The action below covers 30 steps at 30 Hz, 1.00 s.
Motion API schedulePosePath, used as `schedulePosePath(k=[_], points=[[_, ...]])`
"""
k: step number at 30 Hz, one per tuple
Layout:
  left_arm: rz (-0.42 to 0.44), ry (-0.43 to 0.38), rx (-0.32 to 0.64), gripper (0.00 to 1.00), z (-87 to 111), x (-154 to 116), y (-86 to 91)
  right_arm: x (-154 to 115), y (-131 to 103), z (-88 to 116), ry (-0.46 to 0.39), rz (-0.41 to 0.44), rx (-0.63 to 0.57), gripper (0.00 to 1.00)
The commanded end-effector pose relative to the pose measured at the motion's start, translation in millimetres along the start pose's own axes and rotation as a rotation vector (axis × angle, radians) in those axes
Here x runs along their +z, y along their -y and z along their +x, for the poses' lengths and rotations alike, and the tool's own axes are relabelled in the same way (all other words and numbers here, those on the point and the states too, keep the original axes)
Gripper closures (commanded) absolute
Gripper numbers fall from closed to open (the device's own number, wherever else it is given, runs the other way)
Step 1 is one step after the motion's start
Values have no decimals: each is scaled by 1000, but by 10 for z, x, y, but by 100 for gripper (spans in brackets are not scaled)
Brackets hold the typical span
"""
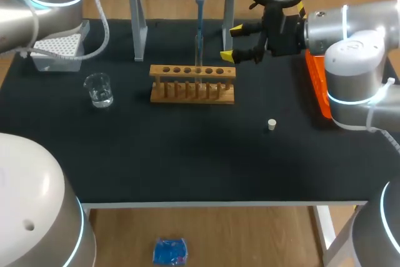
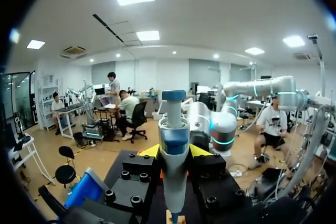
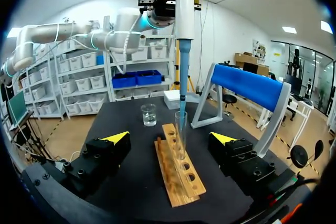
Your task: Invert the test tube, pick up the pipette, mount the tip to pipette, aspirate from beaker and dispense into the tube, eject the tip, return the pipette, and cap with the stopper.
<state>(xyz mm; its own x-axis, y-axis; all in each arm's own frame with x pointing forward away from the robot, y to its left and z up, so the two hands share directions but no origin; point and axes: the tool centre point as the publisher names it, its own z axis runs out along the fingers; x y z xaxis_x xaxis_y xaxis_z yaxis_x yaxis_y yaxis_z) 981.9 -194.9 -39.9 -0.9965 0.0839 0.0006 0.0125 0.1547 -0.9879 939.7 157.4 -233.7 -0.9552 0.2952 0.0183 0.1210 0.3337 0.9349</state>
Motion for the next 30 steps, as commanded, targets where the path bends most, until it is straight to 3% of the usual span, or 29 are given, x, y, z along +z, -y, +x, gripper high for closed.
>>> schedulePosePath(k=[1,30], points=[[-9,14,6,100,57,-26,59,5,4,1,2,-1,0,0],[-18,37,48,100,121,-2,218,5,4,1,2,-1,0,0]])
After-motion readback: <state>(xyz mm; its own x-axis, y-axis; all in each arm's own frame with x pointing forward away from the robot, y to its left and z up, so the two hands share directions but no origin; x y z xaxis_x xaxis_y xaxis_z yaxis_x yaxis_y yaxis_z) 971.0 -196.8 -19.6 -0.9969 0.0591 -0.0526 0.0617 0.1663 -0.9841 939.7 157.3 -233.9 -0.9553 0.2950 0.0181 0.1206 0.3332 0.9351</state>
